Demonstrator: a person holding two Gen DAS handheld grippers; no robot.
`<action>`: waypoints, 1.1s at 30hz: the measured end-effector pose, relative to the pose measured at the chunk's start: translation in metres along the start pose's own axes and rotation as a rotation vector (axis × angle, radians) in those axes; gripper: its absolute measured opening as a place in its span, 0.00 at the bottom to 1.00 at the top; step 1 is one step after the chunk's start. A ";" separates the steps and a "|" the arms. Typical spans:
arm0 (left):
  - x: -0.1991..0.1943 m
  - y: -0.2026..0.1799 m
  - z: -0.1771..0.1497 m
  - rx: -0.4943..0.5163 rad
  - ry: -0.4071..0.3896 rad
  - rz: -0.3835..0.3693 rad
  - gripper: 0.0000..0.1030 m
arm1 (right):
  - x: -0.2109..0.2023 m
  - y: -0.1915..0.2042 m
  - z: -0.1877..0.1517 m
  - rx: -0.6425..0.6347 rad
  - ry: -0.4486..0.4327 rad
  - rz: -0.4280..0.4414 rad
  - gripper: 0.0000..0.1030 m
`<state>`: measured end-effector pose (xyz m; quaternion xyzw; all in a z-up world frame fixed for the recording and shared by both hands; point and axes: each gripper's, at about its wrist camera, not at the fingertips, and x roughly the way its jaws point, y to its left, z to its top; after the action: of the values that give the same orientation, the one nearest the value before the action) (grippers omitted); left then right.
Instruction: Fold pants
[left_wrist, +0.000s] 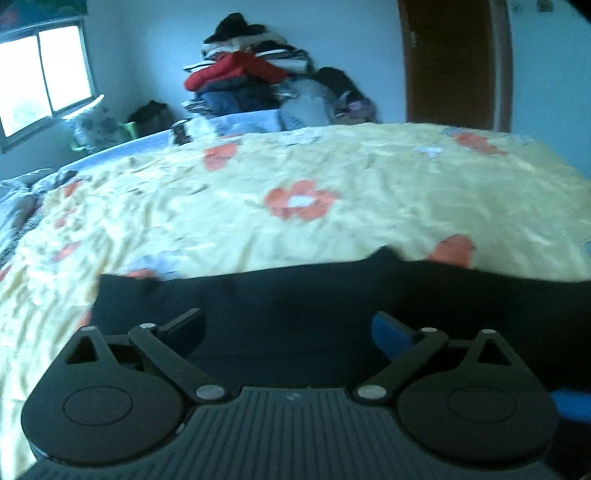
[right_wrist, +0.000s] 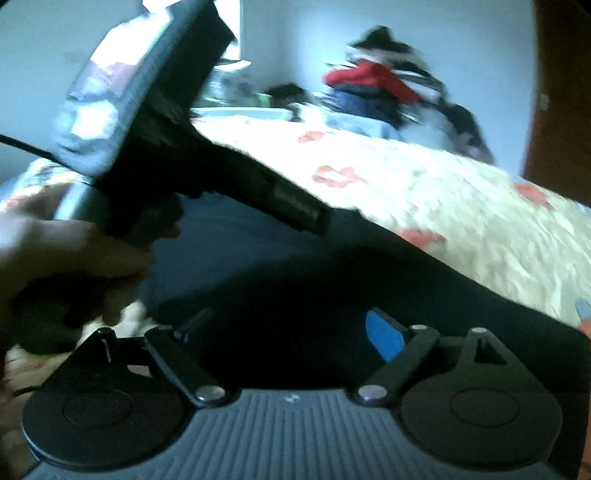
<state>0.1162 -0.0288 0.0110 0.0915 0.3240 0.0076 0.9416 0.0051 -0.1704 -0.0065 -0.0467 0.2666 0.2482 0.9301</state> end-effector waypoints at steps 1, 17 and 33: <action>0.000 0.011 -0.003 0.000 0.005 0.026 0.97 | -0.007 -0.002 0.001 -0.004 -0.020 0.006 0.86; -0.018 0.160 -0.033 0.101 0.052 0.425 0.97 | 0.044 -0.032 -0.002 0.123 0.124 -0.279 0.86; 0.005 0.044 -0.039 -0.007 0.077 -0.009 0.99 | 0.053 0.004 0.004 0.040 0.151 -0.316 0.93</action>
<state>0.0984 0.0213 -0.0143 0.0863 0.3604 0.0081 0.9288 0.0439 -0.1428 -0.0303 -0.0881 0.3301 0.0891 0.9356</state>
